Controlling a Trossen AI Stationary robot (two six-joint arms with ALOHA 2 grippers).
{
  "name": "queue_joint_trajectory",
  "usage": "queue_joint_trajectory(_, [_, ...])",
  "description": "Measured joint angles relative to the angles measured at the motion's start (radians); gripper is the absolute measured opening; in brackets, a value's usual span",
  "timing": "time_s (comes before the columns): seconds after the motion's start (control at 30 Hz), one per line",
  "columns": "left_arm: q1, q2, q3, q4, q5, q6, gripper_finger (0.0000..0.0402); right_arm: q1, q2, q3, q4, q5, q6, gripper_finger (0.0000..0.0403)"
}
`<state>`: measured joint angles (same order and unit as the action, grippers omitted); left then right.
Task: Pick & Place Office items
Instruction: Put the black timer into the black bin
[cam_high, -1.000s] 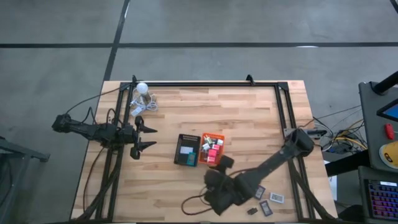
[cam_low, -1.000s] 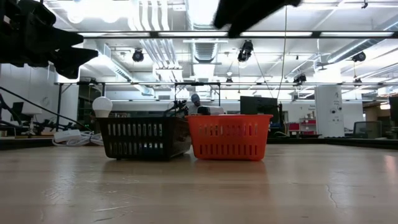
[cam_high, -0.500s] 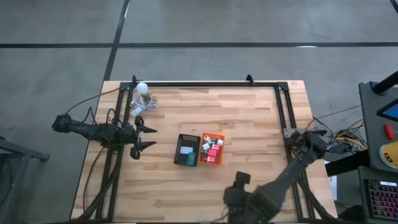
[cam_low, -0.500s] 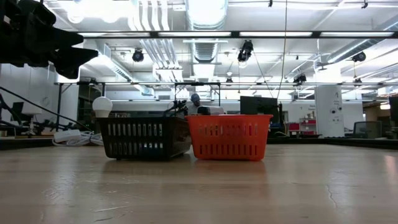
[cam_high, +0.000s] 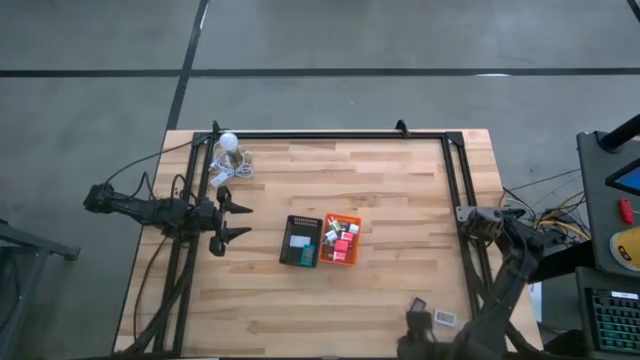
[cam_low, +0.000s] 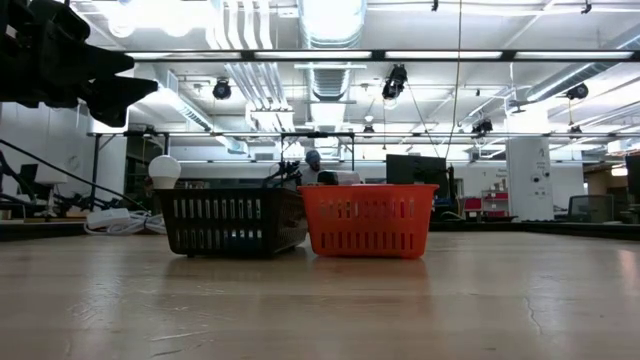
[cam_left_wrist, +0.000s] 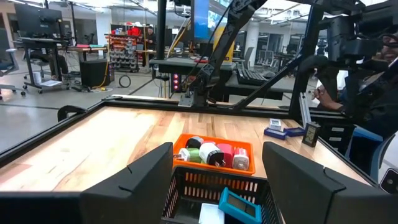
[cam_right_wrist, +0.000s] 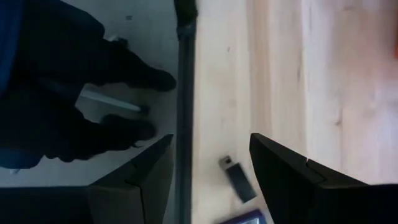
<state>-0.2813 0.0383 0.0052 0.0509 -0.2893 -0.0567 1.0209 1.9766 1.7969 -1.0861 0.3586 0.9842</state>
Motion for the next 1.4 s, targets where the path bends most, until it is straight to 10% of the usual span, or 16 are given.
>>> queue_joint_trajectory(1.4, [0.000,0.000,0.000,0.000,0.000,0.000,0.0252,0.047,0.115,-0.194,-0.025,0.008,0.033,0.0203])
